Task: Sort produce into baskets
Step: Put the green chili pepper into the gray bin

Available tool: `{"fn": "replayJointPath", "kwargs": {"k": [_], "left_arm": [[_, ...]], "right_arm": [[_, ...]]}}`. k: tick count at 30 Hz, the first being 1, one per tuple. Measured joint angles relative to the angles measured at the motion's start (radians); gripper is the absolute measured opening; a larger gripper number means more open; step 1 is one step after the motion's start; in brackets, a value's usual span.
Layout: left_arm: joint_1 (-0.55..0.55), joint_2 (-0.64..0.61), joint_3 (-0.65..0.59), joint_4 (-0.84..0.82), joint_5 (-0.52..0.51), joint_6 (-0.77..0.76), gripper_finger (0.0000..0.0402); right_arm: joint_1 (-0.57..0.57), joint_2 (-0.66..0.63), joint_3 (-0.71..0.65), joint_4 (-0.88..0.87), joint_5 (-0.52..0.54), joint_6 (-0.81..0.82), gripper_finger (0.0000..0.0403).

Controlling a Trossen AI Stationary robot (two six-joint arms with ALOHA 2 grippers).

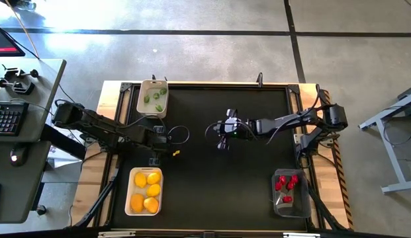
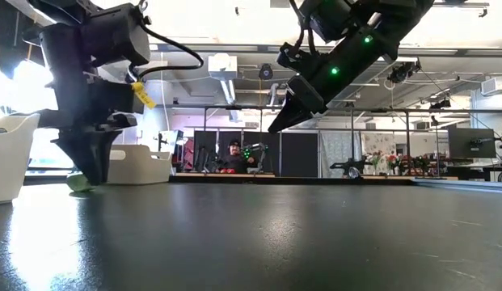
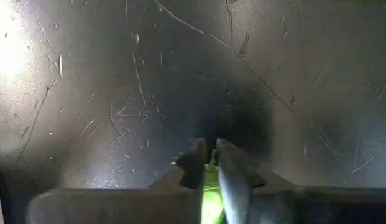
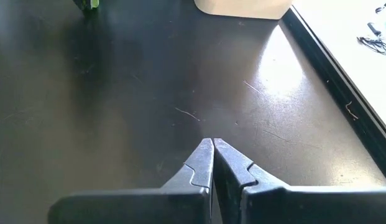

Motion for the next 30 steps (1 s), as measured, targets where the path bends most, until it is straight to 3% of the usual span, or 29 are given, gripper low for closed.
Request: {"fn": "replayJointPath", "kwargs": {"k": [3, 19, 25, 30], "left_arm": [[0.0, 0.0, 0.008, -0.012, 0.0, -0.001, 0.0005], [0.008, -0.023, 0.187, -0.108, 0.0, 0.017, 0.0], [0.094, -0.121, 0.189, -0.105, 0.041, -0.013, 0.0], [0.208, -0.24, 0.189, -0.12, 0.075, -0.016, 0.0]], "right_arm": [[0.0, 0.0, 0.0, 0.0, 0.0, 0.0, 0.0], [0.0, 0.0, 0.0, -0.026, 0.0, 0.0, 0.0], [0.0, 0.0, -0.003, -0.038, -0.039, -0.001, 0.0], [-0.032, 0.0, -0.068, 0.062, -0.058, -0.01, 0.0]]}}
